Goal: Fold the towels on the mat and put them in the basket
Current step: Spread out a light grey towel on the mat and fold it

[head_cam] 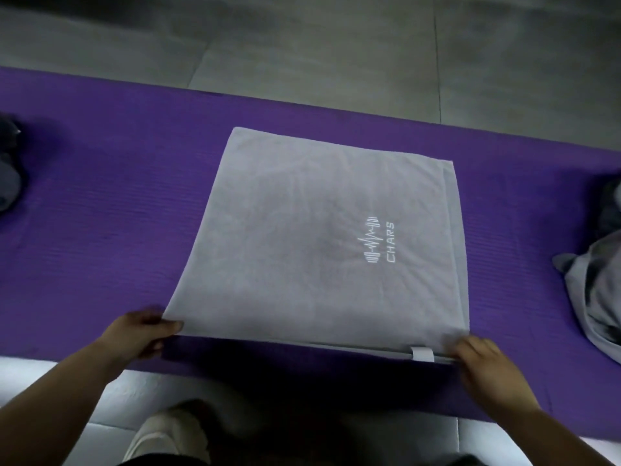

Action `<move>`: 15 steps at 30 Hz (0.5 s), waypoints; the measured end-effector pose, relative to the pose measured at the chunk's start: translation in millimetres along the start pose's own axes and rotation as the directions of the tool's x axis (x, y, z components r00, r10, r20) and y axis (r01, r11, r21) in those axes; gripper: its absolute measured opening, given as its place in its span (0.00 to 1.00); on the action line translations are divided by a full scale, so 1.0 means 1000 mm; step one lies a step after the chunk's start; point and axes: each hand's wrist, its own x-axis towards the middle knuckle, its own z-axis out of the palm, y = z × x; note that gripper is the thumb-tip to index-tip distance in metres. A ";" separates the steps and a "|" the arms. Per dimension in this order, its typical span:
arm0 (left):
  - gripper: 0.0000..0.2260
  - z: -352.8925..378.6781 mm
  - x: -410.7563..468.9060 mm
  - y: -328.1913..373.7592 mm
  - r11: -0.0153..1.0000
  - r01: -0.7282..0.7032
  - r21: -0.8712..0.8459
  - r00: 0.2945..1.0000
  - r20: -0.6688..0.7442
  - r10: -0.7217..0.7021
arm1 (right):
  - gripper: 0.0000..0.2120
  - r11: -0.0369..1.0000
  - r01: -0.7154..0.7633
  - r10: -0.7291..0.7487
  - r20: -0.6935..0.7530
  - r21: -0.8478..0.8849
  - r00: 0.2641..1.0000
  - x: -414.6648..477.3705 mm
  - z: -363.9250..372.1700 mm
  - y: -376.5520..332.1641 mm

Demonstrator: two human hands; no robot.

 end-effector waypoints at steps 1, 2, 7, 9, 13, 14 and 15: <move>0.09 -0.001 -0.001 -0.001 0.999 0.008 0.036 1.000 0.006 -0.008 | 0.12 0.999 -0.002 0.001 0.020 0.037 1.000 -0.004 0.003 0.000; 0.08 -0.001 0.001 -0.003 0.998 0.010 0.066 1.000 0.001 -0.010 | 0.11 0.996 -0.025 0.022 0.036 0.090 0.999 -0.006 0.004 -0.002; 0.19 0.010 0.014 0.001 0.920 -0.090 0.382 0.970 -0.175 0.168 | 0.07 0.768 -0.437 0.455 0.082 0.469 0.887 0.029 -0.014 -0.010; 0.20 0.019 0.016 0.007 0.803 -0.141 0.579 0.887 -0.287 0.362 | 0.11 0.602 -0.582 0.588 0.190 0.547 0.786 0.050 -0.016 -0.009; 0.28 0.040 0.031 0.004 0.416 -0.390 0.822 0.712 -0.018 0.702 | 0.16 0.441 -0.709 0.701 0.282 0.550 0.655 0.077 -0.011 -0.006; 0.31 0.046 0.036 0.001 0.327 -0.420 0.846 0.691 0.065 0.720 | 0.14 0.426 -0.721 0.711 0.290 0.547 0.640 0.079 -0.010 -0.003; 0.33 0.050 0.040 -0.002 0.256 -0.444 0.859 0.684 0.140 0.716 | 0.10 0.422 -0.723 0.713 0.293 0.547 0.637 0.080 -0.011 -0.002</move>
